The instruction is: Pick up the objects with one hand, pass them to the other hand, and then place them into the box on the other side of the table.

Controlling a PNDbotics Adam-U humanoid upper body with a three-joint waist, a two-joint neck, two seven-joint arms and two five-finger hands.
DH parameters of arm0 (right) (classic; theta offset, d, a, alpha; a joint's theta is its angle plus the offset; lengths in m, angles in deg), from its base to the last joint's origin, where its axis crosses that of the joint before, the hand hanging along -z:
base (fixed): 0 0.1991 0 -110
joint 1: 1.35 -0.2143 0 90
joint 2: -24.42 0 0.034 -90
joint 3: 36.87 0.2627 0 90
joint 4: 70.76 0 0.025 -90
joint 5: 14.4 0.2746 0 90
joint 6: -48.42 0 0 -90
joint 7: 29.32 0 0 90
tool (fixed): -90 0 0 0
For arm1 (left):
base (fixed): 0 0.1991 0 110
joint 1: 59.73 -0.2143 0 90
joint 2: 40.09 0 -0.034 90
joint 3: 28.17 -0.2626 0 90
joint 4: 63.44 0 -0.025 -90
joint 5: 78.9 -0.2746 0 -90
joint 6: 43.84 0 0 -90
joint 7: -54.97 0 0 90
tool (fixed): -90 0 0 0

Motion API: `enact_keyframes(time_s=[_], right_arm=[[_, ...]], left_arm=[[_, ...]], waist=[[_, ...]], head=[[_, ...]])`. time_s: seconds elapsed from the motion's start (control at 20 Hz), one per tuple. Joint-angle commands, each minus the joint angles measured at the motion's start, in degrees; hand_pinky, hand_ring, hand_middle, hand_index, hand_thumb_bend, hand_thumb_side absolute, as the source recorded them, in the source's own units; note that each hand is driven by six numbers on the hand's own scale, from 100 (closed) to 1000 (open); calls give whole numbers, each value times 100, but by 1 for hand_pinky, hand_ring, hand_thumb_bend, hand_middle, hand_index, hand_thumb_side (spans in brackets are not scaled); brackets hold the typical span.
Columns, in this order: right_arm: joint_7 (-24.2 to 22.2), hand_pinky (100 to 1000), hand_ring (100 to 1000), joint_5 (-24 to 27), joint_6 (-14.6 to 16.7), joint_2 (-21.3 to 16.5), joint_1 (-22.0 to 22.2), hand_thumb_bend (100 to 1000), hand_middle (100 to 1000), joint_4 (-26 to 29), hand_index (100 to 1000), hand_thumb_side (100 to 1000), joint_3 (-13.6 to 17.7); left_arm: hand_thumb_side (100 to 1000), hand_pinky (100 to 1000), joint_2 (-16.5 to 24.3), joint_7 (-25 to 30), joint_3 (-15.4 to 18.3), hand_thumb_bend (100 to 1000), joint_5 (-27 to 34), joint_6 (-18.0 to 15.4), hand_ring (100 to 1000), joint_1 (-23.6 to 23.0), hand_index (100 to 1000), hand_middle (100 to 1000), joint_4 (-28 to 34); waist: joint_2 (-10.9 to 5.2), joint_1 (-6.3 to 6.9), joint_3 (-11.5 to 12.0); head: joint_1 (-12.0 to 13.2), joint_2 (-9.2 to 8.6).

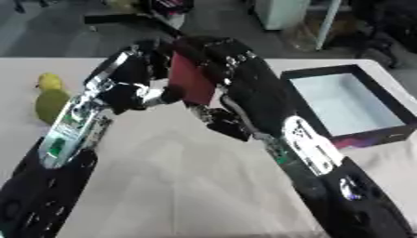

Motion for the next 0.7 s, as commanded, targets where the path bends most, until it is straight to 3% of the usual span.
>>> enact_keyframes(time_s=[0.05, 0.1, 0.25, 0.35, 0.4, 0.7], right_arm=[[472, 478, 524, 237, -183, -75, -87, 100, 527, 124, 788, 100, 257], [619, 436, 496, 356, -185, -84, -89, 100, 495, 123, 753, 100, 265], [1080, 266, 381, 822, -148, -128, -108, 100, 377, 105, 592, 100, 296], [1374, 249, 365, 1079, -96, -182, -133, 100, 361, 84, 548, 100, 324], [1490, 234, 348, 1164, -74, -205, -149, 100, 337, 73, 513, 100, 347], [1880, 251, 353, 1465, -96, -463, -271, 100, 335, 126, 503, 100, 634]], left_arm=[[360, 595, 64, 203, 68, 914, -54, -66, 593, -17, 701, 550, 161], [417, 602, 75, 230, 103, 979, -87, -79, 605, -38, 714, 564, 150], [519, 627, 92, 269, 228, 1000, -184, -138, 656, -99, 763, 622, 116], [534, 635, 102, 290, 316, 1000, -267, -187, 672, -129, 777, 644, 107], [570, 662, 106, 278, 375, 1000, -320, -215, 721, -144, 811, 705, 102], [624, 718, 183, -1, 760, 1000, -938, -345, 806, -273, 881, 810, -22]], waist=[[-47, 22, 0], [-48, 21, 2], [-50, 18, 6], [-50, 16, 9], [-51, 15, 9], [-58, 11, -3]], head=[[-18, 30], [-23, 30], [-42, 30], [-55, 30], [-68, 30], [-193, 30]])
